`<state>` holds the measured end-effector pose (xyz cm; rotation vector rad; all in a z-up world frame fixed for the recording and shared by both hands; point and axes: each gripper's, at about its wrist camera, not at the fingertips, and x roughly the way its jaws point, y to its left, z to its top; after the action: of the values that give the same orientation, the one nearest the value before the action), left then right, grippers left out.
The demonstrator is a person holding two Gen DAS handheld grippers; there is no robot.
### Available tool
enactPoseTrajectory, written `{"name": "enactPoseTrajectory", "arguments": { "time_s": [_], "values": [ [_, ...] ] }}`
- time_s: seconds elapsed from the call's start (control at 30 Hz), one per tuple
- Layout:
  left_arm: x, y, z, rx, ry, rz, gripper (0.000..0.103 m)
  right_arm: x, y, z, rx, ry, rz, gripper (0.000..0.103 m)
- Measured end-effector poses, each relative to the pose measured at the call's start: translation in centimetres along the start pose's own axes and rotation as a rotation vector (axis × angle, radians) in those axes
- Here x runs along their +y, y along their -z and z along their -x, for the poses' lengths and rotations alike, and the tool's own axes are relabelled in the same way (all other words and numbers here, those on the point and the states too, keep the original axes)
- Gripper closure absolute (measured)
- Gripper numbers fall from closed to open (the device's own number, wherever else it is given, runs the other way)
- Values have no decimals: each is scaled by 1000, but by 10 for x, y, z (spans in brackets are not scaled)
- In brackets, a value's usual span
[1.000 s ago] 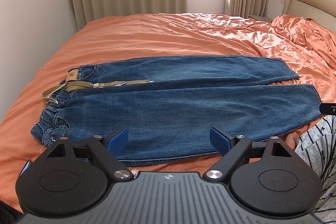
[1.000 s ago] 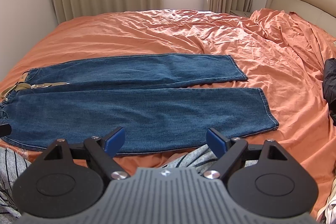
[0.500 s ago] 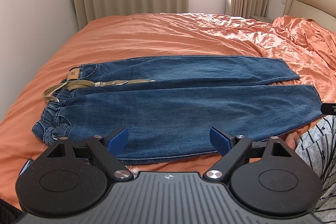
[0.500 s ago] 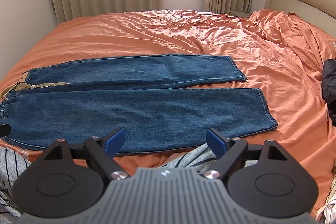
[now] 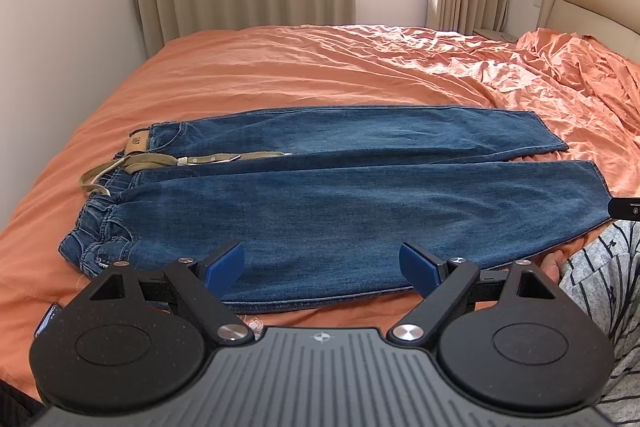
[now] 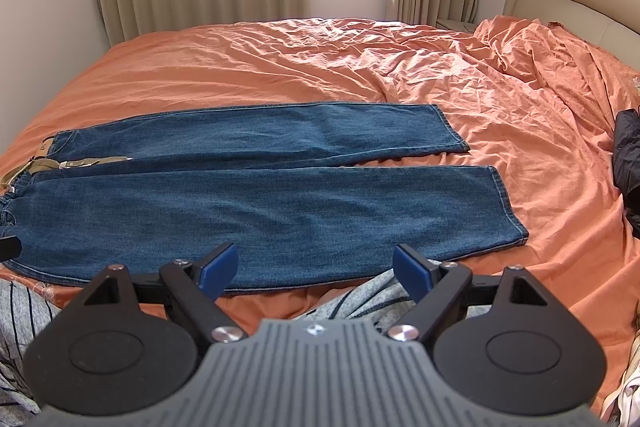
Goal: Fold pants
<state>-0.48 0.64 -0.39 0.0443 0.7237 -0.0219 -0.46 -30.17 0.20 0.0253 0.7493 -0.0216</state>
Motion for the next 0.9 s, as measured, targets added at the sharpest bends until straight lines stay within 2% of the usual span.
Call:
{"name": "enactPoseTrajectory", "arguments": {
  "time_s": [0.63, 0.73, 0.9],
  "values": [
    [-2, -1, 2, 2, 5, 2, 1, 0, 3, 4, -6, -1, 1, 22],
    [-2, -1, 2, 0, 2, -8, 1, -1, -1, 4, -11, -30, 5, 22],
    [12, -8, 0, -5, 55, -60, 15, -16, -7, -1, -26, -122, 19, 22]
  ]
}}
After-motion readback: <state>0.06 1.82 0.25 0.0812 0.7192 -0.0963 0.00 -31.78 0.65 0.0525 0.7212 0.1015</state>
